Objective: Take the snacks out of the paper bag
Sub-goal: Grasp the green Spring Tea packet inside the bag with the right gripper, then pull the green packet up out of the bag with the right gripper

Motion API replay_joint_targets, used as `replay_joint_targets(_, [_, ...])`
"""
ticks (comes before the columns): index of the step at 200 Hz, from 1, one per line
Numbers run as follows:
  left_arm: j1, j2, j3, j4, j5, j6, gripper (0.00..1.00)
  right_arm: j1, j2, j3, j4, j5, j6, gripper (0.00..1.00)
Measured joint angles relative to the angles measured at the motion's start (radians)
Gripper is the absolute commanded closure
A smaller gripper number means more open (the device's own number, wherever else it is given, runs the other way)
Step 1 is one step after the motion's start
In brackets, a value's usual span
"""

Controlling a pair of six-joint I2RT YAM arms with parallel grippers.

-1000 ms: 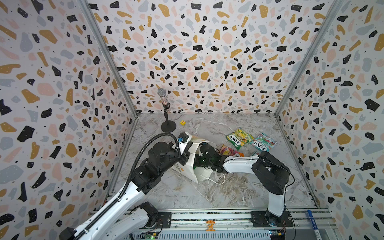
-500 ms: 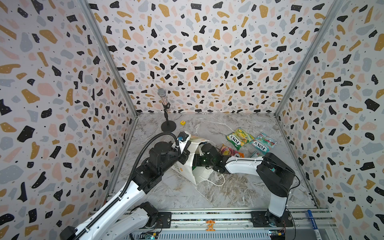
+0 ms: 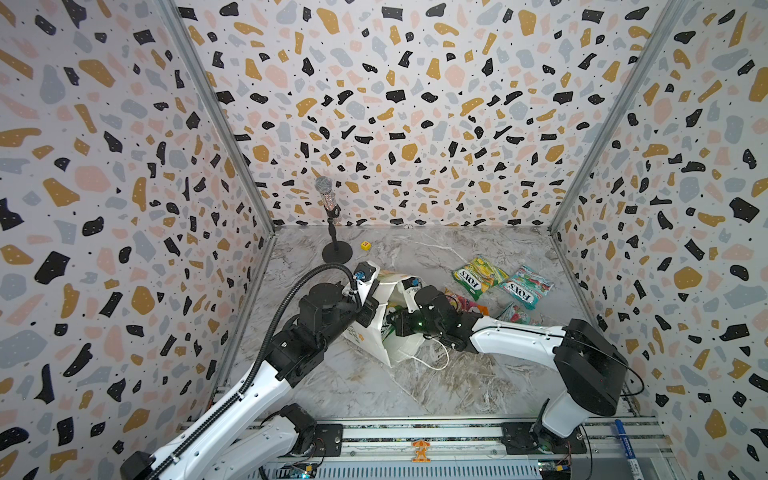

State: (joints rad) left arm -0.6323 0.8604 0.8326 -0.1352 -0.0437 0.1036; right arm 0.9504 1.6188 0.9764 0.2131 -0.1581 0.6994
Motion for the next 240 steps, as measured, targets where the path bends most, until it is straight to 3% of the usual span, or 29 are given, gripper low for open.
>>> replay_joint_targets(168, [0.0,0.0,0.0,0.0,-0.01,-0.01,1.0,0.008,-0.535,-0.056,-0.275,0.013,-0.238,1.0])
replay_joint_targets(240, [0.0,0.003,0.0,0.0,-0.011,-0.011,1.0,-0.017,-0.718,-0.053,-0.444,0.119,-0.288,1.0])
